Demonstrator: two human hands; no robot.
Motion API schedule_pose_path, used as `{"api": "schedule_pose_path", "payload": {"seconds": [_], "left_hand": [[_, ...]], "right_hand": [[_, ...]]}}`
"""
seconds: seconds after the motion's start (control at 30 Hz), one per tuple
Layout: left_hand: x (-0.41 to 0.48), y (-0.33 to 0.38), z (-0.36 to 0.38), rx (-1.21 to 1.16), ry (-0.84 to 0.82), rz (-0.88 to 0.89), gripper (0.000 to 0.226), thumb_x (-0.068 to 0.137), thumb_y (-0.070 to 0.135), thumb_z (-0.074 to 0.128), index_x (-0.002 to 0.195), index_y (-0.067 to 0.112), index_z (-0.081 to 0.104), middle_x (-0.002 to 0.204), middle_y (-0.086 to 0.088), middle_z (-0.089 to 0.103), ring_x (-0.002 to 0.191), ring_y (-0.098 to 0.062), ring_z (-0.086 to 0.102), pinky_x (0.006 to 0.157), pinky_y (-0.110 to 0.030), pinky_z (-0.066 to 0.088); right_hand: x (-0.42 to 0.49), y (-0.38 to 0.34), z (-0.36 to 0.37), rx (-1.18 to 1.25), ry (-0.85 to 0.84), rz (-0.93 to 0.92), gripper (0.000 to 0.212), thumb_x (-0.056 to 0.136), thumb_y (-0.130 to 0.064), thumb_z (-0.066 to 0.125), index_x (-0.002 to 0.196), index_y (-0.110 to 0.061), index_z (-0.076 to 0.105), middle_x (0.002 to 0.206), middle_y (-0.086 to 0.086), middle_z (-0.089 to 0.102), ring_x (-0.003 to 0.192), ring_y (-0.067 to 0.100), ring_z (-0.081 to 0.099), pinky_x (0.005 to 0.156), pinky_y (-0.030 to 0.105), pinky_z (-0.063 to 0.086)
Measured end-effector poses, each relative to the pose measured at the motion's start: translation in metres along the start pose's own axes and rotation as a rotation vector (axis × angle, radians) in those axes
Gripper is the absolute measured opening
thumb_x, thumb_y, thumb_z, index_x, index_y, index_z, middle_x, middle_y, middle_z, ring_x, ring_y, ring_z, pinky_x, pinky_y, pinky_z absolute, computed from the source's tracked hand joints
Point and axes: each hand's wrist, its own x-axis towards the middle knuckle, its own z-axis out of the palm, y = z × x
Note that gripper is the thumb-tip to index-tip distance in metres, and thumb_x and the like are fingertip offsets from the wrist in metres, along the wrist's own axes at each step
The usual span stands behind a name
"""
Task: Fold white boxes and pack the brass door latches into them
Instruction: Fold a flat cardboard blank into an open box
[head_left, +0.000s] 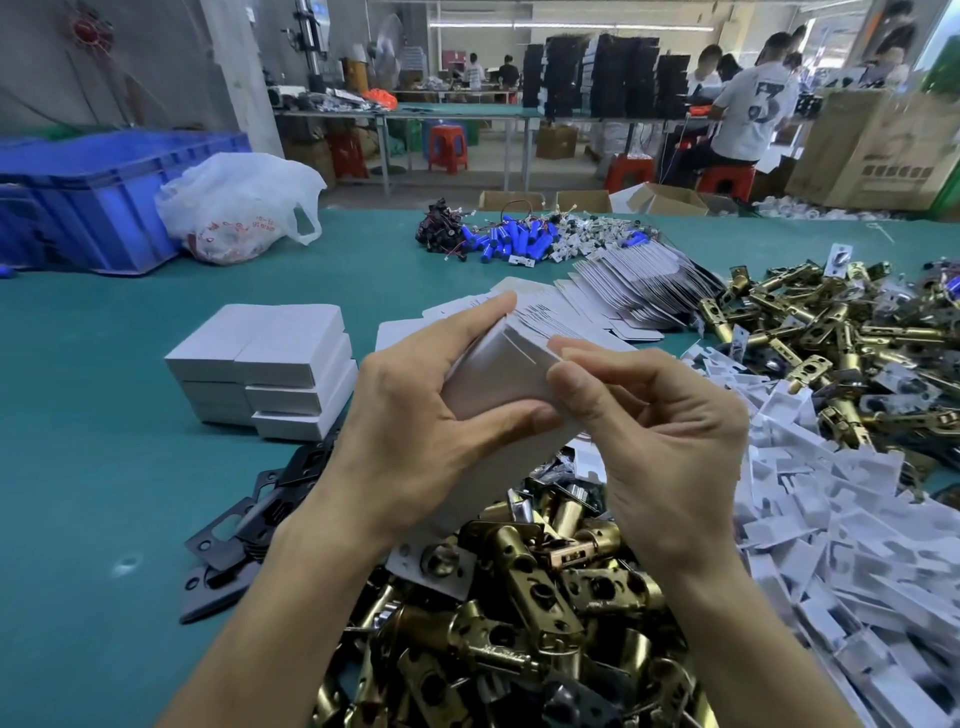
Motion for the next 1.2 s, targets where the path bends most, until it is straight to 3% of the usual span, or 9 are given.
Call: {"api": "schedule_pose_path", "payload": {"seconds": [0.1, 0.2, 0.3, 0.53, 0.67, 0.87, 1.03, 1.13, 1.2], "left_hand": [[0.001, -0.002, 0.0, -0.013, 0.011, -0.006, 0.083, 0.066, 0.057, 0.078, 0.141, 0.03, 0.055, 0.124, 0.013, 0.068, 0.105, 0.005, 0.065, 0.092, -0.02, 0.054], [0.001, -0.003, 0.0, -0.09, 0.021, -0.03, 0.076, 0.064, 0.054, 0.083, 0.133, 0.045, 0.053, 0.121, 0.027, 0.065, 0.105, 0.006, 0.066, 0.09, -0.022, 0.056], [0.001, -0.003, -0.001, -0.133, 0.024, -0.048, 0.068, 0.063, 0.057, 0.078, 0.127, 0.052, 0.054, 0.117, 0.04, 0.064, 0.104, 0.006, 0.067, 0.088, -0.018, 0.055], [0.001, -0.004, -0.005, -0.098, -0.007, -0.007, 0.075, 0.064, 0.061, 0.077, 0.133, 0.053, 0.048, 0.127, 0.013, 0.068, 0.113, 0.0, 0.065, 0.098, -0.03, 0.055], [0.001, -0.004, -0.004, -0.091, -0.022, 0.0, 0.074, 0.066, 0.061, 0.075, 0.133, 0.054, 0.044, 0.131, 0.03, 0.055, 0.119, 0.008, 0.058, 0.102, -0.022, 0.049], [0.002, -0.007, -0.001, -0.138, -0.072, 0.003, 0.077, 0.07, 0.066, 0.074, 0.14, 0.055, 0.044, 0.134, 0.031, 0.054, 0.124, 0.008, 0.055, 0.103, -0.015, 0.044], [0.001, -0.005, 0.0, -0.216, -0.113, 0.101, 0.068, 0.084, 0.058, 0.07, 0.145, 0.057, 0.039, 0.136, 0.003, 0.063, 0.112, -0.008, 0.066, 0.093, -0.021, 0.051], [0.001, -0.003, 0.001, -0.161, -0.086, 0.12, 0.056, 0.083, 0.063, 0.068, 0.133, 0.064, 0.043, 0.119, 0.015, 0.064, 0.098, -0.002, 0.065, 0.081, -0.015, 0.05], [-0.001, -0.001, 0.0, -0.146, -0.102, 0.12, 0.063, 0.075, 0.061, 0.078, 0.128, 0.063, 0.042, 0.11, 0.022, 0.062, 0.088, -0.002, 0.066, 0.069, -0.012, 0.05]], "right_hand": [[0.006, 0.002, -0.011, 0.001, -0.139, 0.081, 0.014, 0.086, -0.015, 0.074, 0.099, -0.017, 0.077, 0.103, -0.003, 0.077, 0.101, 0.016, 0.072, 0.087, 0.028, 0.057], [0.012, 0.005, -0.024, 0.127, -0.243, 0.254, 0.029, 0.08, -0.023, 0.066, 0.107, -0.022, 0.077, 0.112, 0.003, 0.074, 0.112, 0.024, 0.068, 0.091, 0.033, 0.056], [0.013, 0.007, -0.028, 0.181, -0.298, 0.262, 0.032, 0.081, -0.028, 0.076, 0.112, -0.02, 0.075, 0.117, 0.008, 0.072, 0.114, 0.027, 0.067, 0.091, 0.033, 0.055], [0.012, 0.008, -0.025, 0.21, -0.203, 0.149, 0.025, 0.07, -0.027, 0.081, 0.092, -0.016, 0.079, 0.097, 0.006, 0.077, 0.09, 0.023, 0.074, 0.075, 0.029, 0.06], [0.013, 0.005, -0.025, 0.227, -0.206, 0.121, 0.021, 0.068, -0.027, 0.081, 0.086, -0.017, 0.08, 0.095, 0.006, 0.077, 0.09, 0.024, 0.074, 0.074, 0.033, 0.061], [0.012, 0.002, -0.025, 0.2, -0.203, 0.106, 0.014, 0.066, -0.018, 0.075, 0.079, -0.016, 0.08, 0.091, 0.006, 0.077, 0.087, 0.024, 0.074, 0.071, 0.035, 0.062], [0.012, 0.0, -0.028, 0.072, -0.254, 0.065, 0.027, 0.071, -0.013, 0.072, 0.094, 0.002, 0.069, 0.098, 0.016, 0.073, 0.091, 0.028, 0.072, 0.079, 0.046, 0.061], [0.011, 0.002, -0.029, 0.066, -0.255, 0.039, 0.031, 0.075, -0.019, 0.074, 0.098, 0.001, 0.067, 0.1, 0.02, 0.071, 0.093, 0.031, 0.071, 0.077, 0.044, 0.061], [0.01, 0.004, -0.028, 0.042, -0.25, 0.005, 0.035, 0.077, -0.031, 0.077, 0.097, -0.003, 0.07, 0.098, 0.019, 0.07, 0.094, 0.033, 0.069, 0.076, 0.043, 0.061]]}}
